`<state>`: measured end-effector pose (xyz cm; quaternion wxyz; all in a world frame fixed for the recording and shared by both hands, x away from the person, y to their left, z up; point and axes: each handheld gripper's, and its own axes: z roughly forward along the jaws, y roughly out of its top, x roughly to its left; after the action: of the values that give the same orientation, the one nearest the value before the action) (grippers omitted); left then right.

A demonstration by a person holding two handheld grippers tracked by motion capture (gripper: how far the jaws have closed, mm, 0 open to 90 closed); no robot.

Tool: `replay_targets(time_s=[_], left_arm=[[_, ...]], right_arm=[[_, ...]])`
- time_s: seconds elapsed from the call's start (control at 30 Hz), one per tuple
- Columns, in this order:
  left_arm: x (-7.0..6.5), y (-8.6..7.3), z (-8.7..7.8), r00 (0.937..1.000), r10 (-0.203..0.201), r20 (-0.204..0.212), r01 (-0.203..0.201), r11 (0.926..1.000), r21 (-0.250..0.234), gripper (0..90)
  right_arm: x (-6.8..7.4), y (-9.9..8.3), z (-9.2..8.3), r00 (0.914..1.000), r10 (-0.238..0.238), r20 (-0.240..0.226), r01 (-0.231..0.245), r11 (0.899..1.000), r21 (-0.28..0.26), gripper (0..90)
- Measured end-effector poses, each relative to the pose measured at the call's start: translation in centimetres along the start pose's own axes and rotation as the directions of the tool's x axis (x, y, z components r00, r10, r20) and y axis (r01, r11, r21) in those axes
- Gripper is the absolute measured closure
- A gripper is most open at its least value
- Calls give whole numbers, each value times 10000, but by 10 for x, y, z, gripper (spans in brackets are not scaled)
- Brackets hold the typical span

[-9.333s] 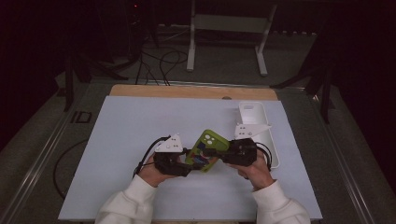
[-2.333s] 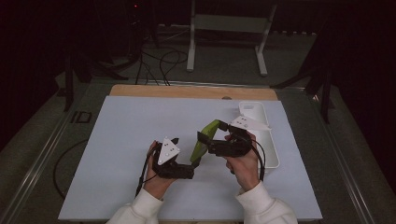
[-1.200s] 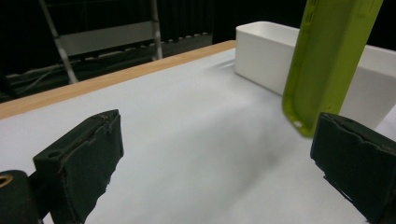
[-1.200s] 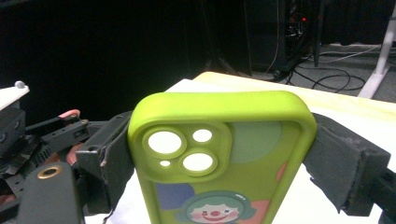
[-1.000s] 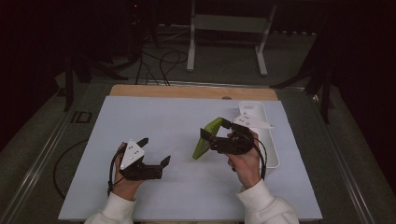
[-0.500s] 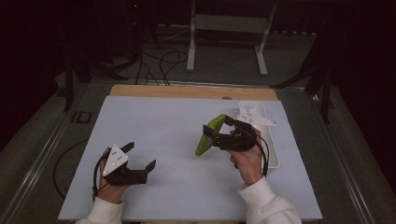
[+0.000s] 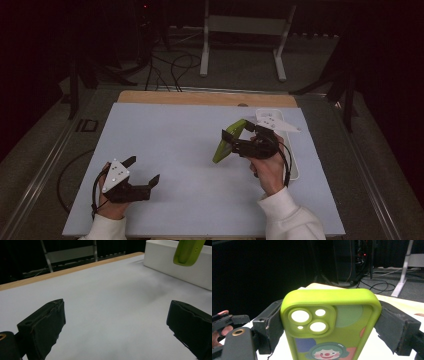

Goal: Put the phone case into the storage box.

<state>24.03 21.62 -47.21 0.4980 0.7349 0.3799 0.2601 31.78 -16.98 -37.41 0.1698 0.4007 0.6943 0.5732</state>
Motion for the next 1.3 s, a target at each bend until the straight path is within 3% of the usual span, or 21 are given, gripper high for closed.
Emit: replay_targets(time_s=[1.3], left_arm=[[1,-3,0,9998,-164,-88,164,9999,-22,25]], right_arm=[[-24,12,5,9953,117,959,-98,9997,-204,157]])
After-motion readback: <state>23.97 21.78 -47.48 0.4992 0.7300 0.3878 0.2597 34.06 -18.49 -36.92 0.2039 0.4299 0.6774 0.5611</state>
